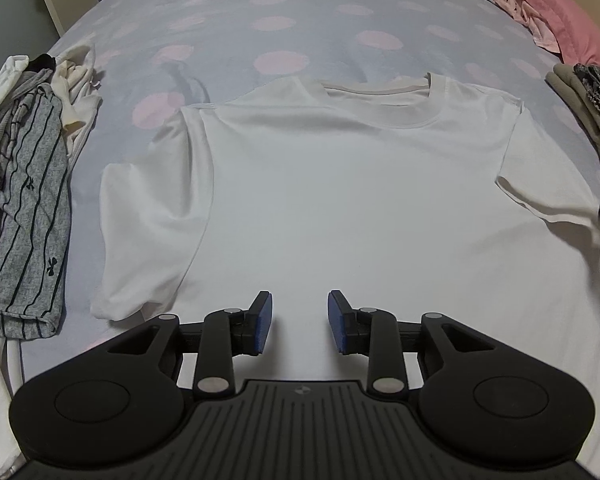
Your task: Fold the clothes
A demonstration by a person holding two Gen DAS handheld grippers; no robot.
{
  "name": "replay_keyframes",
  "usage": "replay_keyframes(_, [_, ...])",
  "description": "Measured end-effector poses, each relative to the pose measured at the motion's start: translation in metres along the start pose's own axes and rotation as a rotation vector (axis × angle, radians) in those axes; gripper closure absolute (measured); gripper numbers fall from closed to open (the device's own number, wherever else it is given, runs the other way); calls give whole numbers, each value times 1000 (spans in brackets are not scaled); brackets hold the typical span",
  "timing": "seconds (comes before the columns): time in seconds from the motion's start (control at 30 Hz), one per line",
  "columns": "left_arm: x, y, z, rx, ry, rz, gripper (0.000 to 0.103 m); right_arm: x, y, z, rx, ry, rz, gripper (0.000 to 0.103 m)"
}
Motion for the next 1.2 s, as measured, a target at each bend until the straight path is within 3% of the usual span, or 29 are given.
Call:
replay_keyframes(0.13, [0, 0, 2, -5, 3, 1, 74, -24, 24, -10, 32, -16, -106, 102])
replay_keyframes(0.23, [1, 0, 5, -12, 9, 2, 74, -36, 36, -14, 37, -5, -148, 94])
replay_keyframes(0.37, [3, 0, 7, -15, 24, 10, 74, -14, 35, -8, 11, -34, -90, 78])
replay_keyframes(0.47, [2, 2, 7, -26, 12, 6, 74, 10, 31, 8, -39, -6, -19, 78])
replay_keyframes(0.53, [1, 2, 9, -29, 6, 2, 74, 19, 30, 18, -46, 62, 9, 78])
replay_keyframes(0.87, [3, 5, 11, -41, 9, 5, 74, -16, 45, 29, 33, 204, -42, 77])
replay_keyframes(0.97, [2, 5, 11, -40, 7, 4, 74, -22, 46, 29, 87, 243, -55, 94])
replay_keyframes(1.03, [2, 4, 10, -34, 4, 4, 74, -23, 45, 33, 107, 306, -75, 94])
replay_keyframes(1.2, [3, 4, 5, -24, 1, 9, 74, -30, 50, 39, 95, 310, -105, 94])
Point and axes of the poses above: each gripper's, at about its wrist camera, not at the fingertips, and x roughly against the way its jaws point, z to its right, y to its underside, the point moved 2 cm from there along -x, roughly the way its jaws point, and after that the axes turned 1 degree about -z, right-handed, at the moved point
